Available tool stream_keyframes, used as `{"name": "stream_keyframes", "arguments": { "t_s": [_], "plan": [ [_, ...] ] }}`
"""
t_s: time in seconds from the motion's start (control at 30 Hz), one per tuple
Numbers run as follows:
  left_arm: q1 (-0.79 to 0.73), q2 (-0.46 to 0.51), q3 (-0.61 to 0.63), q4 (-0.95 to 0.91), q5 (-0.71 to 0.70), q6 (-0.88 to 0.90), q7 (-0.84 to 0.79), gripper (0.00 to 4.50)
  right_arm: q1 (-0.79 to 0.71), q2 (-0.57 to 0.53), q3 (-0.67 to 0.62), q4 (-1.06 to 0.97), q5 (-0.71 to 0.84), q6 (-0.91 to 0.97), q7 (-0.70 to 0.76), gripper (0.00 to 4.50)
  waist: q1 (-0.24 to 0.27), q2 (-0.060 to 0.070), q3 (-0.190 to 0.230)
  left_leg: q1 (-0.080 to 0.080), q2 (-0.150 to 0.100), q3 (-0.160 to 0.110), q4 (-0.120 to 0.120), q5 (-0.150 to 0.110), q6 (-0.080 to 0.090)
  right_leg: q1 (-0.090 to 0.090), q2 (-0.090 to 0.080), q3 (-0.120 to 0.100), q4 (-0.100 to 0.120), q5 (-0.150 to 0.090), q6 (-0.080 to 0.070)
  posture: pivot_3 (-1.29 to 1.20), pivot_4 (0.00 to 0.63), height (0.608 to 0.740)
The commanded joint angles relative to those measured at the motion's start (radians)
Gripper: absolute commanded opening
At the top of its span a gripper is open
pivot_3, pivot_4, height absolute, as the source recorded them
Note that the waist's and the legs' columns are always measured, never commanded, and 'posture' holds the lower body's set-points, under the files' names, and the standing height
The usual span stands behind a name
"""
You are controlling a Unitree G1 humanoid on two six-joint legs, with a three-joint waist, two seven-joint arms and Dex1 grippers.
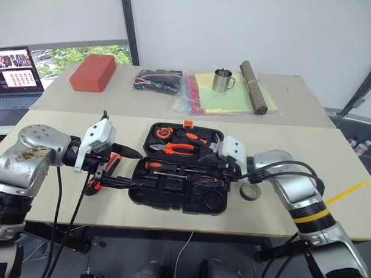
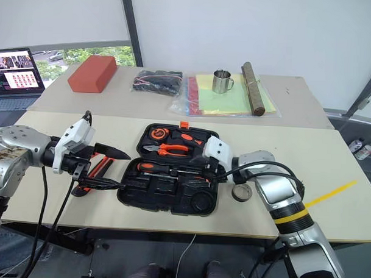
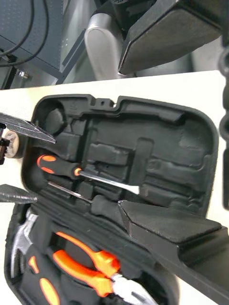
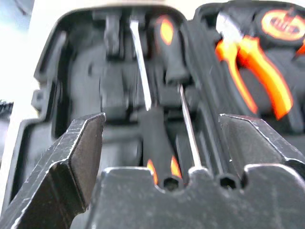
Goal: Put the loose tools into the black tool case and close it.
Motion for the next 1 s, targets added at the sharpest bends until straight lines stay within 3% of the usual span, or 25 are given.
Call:
{"name": "stream_keyframes", "arguments": {
  "t_s": [0.03, 0.37, 0.63, 0.87, 1.0],
  "plan": [
    [-0.034, -0.007, -0.003, 0.011, 0.008, -0.023, -0.004, 4.50, -0.008, 0.023, -0.005, -0.046, 0.008, 0.012, -0.023, 3.44, 0.001, 0.000, 0.000, 0.000, 0.000, 0.000, 0.000, 0.000, 0.000, 0.000, 0.000, 0.000, 0.000, 0.000, 0.000, 0.00, 0.150, 0.736],
    [-0.052, -0.010, -0.011, 0.027, 0.013, -0.031, -0.006, 4.50, 0.026, 0.060, 0.074, -0.032, -0.061, -0.014, -0.062, 0.03, -0.002, 0.000, 0.000, 0.000, 0.000, 0.000, 0.000, 0.000, 0.000, 0.000, 0.000, 0.000, 0.000, 0.000, 0.000, 0.00, 0.150, 0.736],
    [-0.049, -0.009, -0.008, 0.023, 0.014, -0.029, -0.003, 4.50, 0.011, 0.082, 0.094, 0.043, -0.129, -0.053, -0.105, 0.03, -0.004, 0.000, 0.000, 0.000, 0.000, 0.000, 0.000, 0.000, 0.000, 0.000, 0.001, 0.000, 0.000, 0.000, 0.000, 0.00, 0.150, 0.736],
    [-0.043, -0.006, -0.005, 0.023, 0.015, -0.030, -0.004, 4.50, -0.006, 0.091, 0.012, -0.071, 0.000, 0.056, -0.069, 0.03, -0.003, 0.000, 0.000, 0.001, 0.000, 0.000, 0.000, 0.001, -0.001, 0.000, 0.001, 0.000, 0.001, 0.000, 0.000, 0.00, 0.150, 0.736],
    [-0.045, -0.009, -0.009, 0.033, 0.023, -0.040, -0.004, 4.50, -0.021, 0.102, 0.011, -0.058, -0.002, 0.075, -0.089, 0.03, -0.004, 0.000, 0.000, 0.001, 0.000, 0.000, 0.000, 0.001, -0.001, 0.000, 0.001, 0.000, 0.000, 0.000, 0.000, 0.00, 0.150, 0.736]
  ]
}}
